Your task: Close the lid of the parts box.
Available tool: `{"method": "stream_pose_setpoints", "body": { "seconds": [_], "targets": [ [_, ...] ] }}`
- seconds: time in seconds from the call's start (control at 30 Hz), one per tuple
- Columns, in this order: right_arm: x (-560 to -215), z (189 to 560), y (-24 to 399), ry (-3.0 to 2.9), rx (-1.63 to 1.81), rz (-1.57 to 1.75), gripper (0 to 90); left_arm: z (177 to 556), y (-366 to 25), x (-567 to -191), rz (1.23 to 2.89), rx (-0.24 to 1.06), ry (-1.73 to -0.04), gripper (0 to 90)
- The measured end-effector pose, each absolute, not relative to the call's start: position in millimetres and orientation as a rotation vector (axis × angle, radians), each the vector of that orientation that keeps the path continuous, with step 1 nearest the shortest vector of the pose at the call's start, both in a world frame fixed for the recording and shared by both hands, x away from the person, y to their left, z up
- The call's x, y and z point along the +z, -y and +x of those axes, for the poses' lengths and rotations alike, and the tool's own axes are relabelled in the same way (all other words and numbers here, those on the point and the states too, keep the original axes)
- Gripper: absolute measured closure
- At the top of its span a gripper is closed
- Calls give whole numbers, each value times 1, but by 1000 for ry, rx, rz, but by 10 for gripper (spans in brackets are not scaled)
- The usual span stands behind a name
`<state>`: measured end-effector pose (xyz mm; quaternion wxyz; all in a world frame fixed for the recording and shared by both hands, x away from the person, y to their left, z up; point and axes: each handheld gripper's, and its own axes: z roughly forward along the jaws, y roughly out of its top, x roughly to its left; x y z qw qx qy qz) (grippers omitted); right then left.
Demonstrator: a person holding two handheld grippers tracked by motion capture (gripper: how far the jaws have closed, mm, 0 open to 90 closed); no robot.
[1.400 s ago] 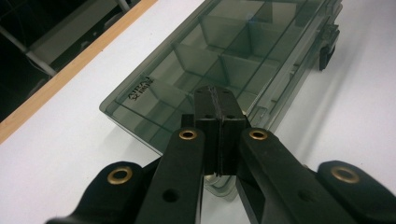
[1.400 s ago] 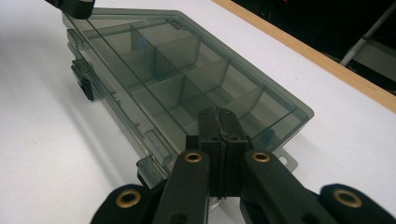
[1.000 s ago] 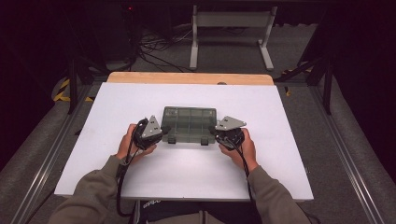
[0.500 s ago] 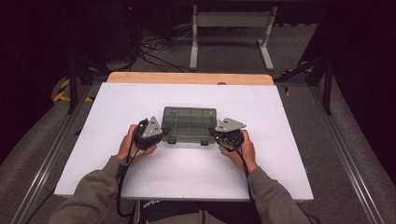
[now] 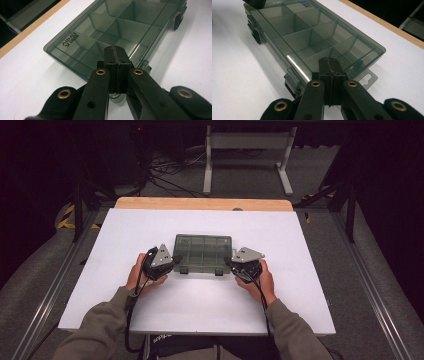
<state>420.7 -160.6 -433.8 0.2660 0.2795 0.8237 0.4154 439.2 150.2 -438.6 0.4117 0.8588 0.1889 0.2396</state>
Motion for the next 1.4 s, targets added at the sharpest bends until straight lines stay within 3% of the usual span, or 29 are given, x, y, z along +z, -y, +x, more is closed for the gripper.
{"method": "stream_pose_setpoints", "body": {
  "seconds": [1.0, 1.4],
  "targets": [
    [-421, 418, 164, -2203, 1233, 746, 888, 432, -155, -427, 2059, 600, -451, 846],
    [-422, 420, 164, -2193, 1239, 759, 774, 431, -156, -425, 2020, 608, -465, 588]
  ]
}}
